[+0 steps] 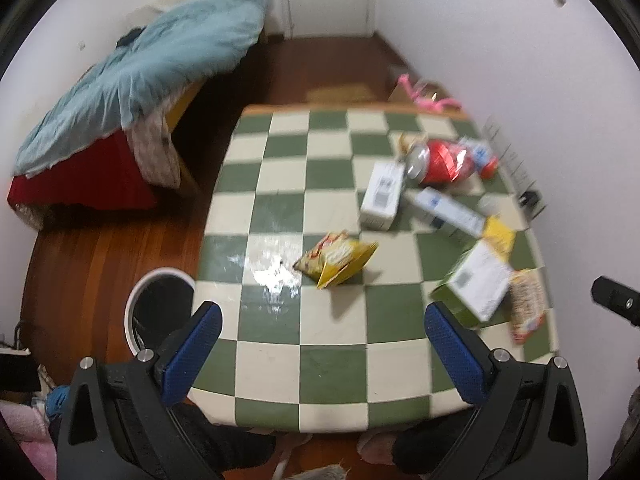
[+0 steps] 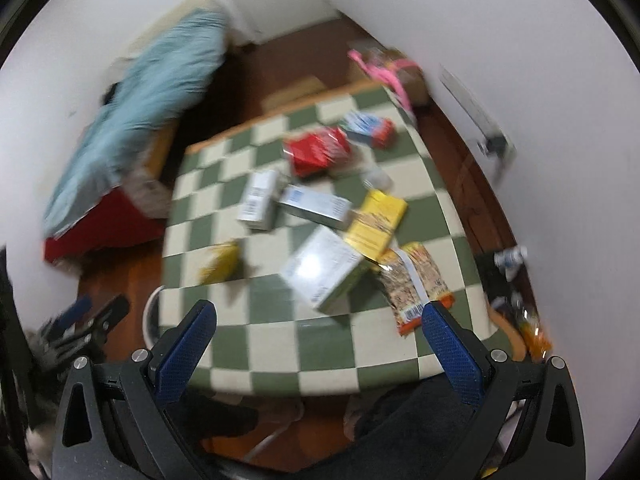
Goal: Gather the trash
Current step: 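Grasp the striped snack bag with the right tool while the left tool grasps the white medicine box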
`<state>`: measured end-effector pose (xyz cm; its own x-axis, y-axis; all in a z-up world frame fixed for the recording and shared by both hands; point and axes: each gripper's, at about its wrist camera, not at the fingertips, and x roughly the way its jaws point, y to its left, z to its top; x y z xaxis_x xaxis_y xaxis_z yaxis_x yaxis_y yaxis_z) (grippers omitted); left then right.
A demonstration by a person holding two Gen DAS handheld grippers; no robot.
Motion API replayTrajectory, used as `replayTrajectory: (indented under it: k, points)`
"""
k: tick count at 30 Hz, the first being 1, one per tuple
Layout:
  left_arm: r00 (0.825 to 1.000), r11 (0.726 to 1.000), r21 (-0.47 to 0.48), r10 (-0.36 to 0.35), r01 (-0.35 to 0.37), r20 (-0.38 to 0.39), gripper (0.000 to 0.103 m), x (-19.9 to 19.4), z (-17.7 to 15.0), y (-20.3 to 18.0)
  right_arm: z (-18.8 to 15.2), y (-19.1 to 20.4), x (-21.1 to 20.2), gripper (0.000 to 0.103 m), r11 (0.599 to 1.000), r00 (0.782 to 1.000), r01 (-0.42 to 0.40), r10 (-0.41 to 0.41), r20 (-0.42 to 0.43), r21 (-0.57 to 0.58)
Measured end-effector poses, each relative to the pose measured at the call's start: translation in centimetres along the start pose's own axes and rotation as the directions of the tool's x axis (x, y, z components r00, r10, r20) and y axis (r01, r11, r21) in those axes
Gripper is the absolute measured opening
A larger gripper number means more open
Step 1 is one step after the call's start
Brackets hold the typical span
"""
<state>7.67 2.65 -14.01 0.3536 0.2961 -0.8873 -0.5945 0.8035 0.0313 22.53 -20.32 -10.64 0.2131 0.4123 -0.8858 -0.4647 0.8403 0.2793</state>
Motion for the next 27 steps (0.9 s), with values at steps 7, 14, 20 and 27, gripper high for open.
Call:
replayTrajectory:
  k: [7,14,20,27]
  points:
    - [0.992,0.994,0.084,0.083,-0.075,-0.096,0.103,7.4,-0.1,-1.6,1.3,-5.4,10.2,0.103,0.985,0.984,0.158,-0.15,-0.095,0.077]
    - [0.985,0.985,0.16,0.093,-0.069,-0.143,0.103,11.3,0.4,-4.1,1.8,-7.6,18.3,0.103,0.958,0.935,0.272,-0.285,-0.211,-0.09]
    - [0.984,0.98,0.191,0.083,-0.053,-0.156,0.103,12.0,0.5,-5.6,1.6,-8.0,21.7,0.092,0.935,0.916,0.28,-0.329,-0.232,-0.218]
    - [0.991,0.952,0.291,-0.057,0.092,-0.125,0.103,8.2,2.0,-9.6,0.5,-8.7,19.6,0.065,0.952,0.929,0.245,-0.284,-0.236,-0.183]
